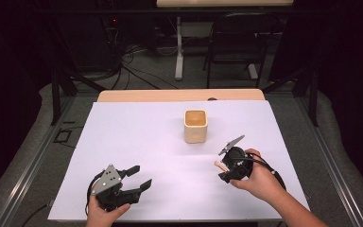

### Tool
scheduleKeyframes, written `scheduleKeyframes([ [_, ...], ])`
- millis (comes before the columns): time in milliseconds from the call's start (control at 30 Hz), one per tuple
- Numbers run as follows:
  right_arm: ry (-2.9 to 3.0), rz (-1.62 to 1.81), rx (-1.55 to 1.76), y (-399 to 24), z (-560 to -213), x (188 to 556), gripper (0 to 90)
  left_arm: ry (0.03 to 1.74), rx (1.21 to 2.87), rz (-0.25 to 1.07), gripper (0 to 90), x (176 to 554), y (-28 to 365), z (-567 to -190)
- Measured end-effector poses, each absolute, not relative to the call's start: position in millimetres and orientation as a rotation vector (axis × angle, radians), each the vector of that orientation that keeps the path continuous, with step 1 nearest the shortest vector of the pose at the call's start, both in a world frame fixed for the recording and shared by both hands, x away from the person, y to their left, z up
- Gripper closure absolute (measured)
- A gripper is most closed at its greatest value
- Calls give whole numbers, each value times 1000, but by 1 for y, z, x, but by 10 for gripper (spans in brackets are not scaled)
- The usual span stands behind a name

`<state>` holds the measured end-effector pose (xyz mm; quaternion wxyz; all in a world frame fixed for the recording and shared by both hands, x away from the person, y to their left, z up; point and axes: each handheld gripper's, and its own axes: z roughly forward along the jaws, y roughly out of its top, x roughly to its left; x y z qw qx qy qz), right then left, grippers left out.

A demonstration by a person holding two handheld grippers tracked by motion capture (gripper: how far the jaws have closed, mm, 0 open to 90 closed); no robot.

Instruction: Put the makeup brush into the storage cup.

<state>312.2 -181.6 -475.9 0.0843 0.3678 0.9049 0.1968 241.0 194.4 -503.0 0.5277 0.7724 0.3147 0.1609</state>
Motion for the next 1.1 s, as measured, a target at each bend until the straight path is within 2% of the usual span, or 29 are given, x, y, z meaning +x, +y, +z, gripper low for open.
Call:
scheduleKeyframes([
  [1100,2784,371,1107,-173,-487,343,608,755,1854,384,351,241,194,-504],
])
